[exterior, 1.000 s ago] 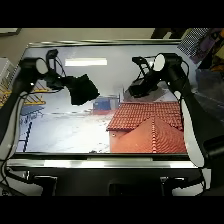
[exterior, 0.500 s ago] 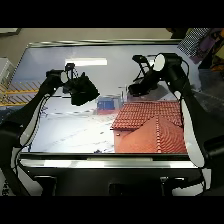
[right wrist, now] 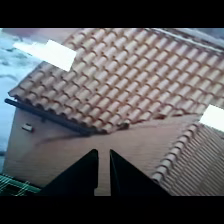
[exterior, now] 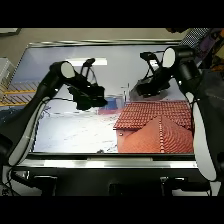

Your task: Fold the clothes and pants, and hang the long-sleeved shirts on hangers.

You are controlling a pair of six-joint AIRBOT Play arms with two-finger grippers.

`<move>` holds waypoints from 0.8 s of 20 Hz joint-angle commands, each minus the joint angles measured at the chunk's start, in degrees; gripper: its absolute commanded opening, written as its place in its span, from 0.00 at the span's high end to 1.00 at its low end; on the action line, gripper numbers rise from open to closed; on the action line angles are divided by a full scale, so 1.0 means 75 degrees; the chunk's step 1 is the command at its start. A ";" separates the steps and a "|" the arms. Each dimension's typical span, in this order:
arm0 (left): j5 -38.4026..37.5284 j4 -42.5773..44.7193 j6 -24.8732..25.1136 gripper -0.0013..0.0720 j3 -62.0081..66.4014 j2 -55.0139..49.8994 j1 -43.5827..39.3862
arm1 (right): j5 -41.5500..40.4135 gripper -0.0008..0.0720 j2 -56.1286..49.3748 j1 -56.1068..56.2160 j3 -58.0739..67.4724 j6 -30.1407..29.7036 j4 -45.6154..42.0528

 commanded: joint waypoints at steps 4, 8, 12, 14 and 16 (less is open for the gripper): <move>0.1883 -0.0970 -0.0659 0.96 0.0006 -0.0297 -0.2460 | 0.1055 0.78 0.1332 -0.0009 -0.0003 0.0350 -0.2119; 0.2771 -0.0970 -0.1008 0.96 0.0015 -0.1256 -0.3439 | 0.1055 0.78 0.1816 -0.0009 -0.0003 0.0463 -0.2518; 0.2194 -0.0968 -0.1003 0.45 0.0029 -0.1702 -0.3369 | 0.0988 0.78 0.1836 -0.0006 -0.0006 0.0361 -0.2547; 0.1635 -0.0962 -0.0752 0.10 0.0047 -0.1393 -0.2821 | 0.0927 0.78 0.1824 -0.0006 -0.0006 0.0102 -0.2532; 0.1020 -0.0833 -0.0609 0.11 0.0047 -0.0854 -0.2014 | 0.0294 0.79 0.1821 -0.0006 -0.0003 0.0402 -0.2340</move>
